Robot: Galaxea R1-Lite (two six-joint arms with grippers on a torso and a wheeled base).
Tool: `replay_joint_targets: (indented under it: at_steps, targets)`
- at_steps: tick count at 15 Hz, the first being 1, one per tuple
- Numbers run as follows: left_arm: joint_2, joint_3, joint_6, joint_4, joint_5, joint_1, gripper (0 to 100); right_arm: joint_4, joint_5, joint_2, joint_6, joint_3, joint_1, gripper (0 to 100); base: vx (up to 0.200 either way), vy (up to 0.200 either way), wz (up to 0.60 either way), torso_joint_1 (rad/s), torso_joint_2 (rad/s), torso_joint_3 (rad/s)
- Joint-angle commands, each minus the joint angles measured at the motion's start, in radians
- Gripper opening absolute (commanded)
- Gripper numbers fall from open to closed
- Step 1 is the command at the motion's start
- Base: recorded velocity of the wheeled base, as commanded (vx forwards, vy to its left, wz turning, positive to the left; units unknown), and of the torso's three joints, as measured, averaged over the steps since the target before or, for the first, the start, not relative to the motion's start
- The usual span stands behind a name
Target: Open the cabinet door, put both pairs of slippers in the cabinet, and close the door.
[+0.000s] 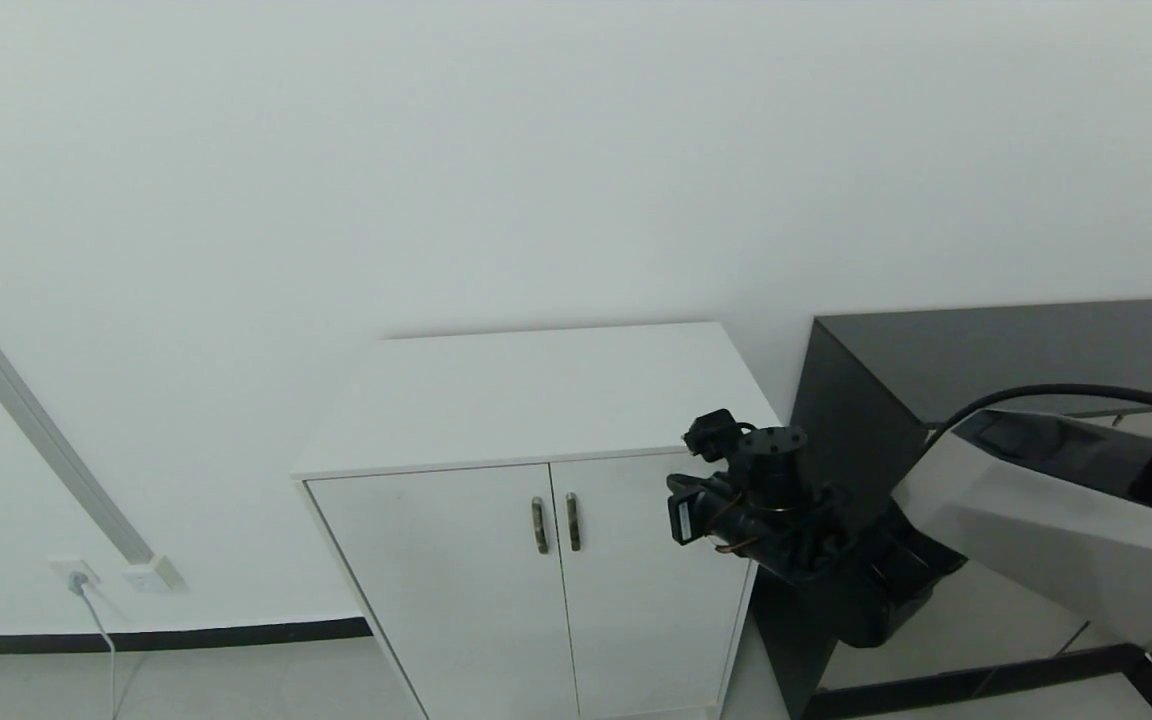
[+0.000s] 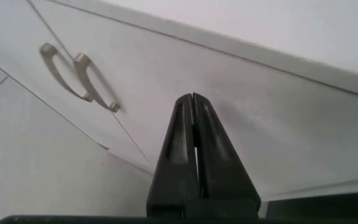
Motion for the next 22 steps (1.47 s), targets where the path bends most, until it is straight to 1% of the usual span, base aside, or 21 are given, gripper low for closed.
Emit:
replay_joint_targets:
  at_steps: [1, 3, 5, 9, 12, 14, 17, 19, 21, 22]
  targets:
    - [0.001, 0.0, 0.0, 0.0, 0.0, 0.0, 0, -0.022, -0.023, -0.178, -0.001, 0.141, -0.006, 0, 0.0, 0.0, 0.0, 0.0, 0.0, 0.0]
    - [0.001, 0.0, 0.0, 0.0, 0.002, 0.0, 0, -0.022, -0.051, -0.302, -0.001, 0.249, -0.034, 0, 0.0, 0.0, 0.0, 0.0, 0.0, 0.0]
    - [0.001, 0.0, 0.0, 0.0, 0.0, 0.0, 0, -0.028, -0.051, -0.423, -0.001, 0.361, -0.08, 0, 0.0, 0.0, 0.0, 0.0, 0.0, 0.0]
    - [0.001, 0.001, 0.001, 0.0, -0.001, 0.0, 0, -0.042, -0.052, -0.62, -0.009, 0.54, -0.215, 0, 0.0, 0.0, 0.0, 0.0, 0.0, 0.0]
    - [0.001, 0.001, 0.003, 0.0, -0.001, 0.0, 0, -0.04, -0.049, -0.773, -0.01, 0.704, -0.329, 0, 0.0, 0.0, 0.0, 0.0, 0.0, 0.0]
    - [0.001, 0.001, 0.003, 0.0, -0.001, 0.0, 0, -0.039, -0.04, -0.873, -0.012, 0.813, -0.379, 0, 0.0, 0.0, 0.0, 0.0, 0.0, 0.0]
    - [0.001, 0.0, 0.003, 0.0, -0.004, 0.0, 0, -0.036, -0.005, -1.019, -0.053, 0.953, -0.425, 0, 0.0, 0.0, 0.0, 0.0, 0.0, 0.0]
    - [0.001, 0.0, 0.004, 0.0, -0.006, 0.0, 0, -0.029, 0.011, -1.086, -0.062, 1.022, -0.427, 0, 0.0, 0.0, 0.0, 0.0, 0.0, 0.0]
    - [0.0, 0.0, 0.004, 0.0, -0.006, 0.0, 0, 0.021, 0.014, -1.138, -0.062, 1.063, -0.427, 0, 0.0, 0.0, 0.0, 0.0, 0.0, 0.0]
    - [0.001, 0.0, 0.003, 0.0, -0.006, 0.0, 0, 0.081, 0.015, -1.175, -0.059, 1.063, -0.427, 0, 0.0, 0.0, 0.0, 0.0, 0.0, 0.0]
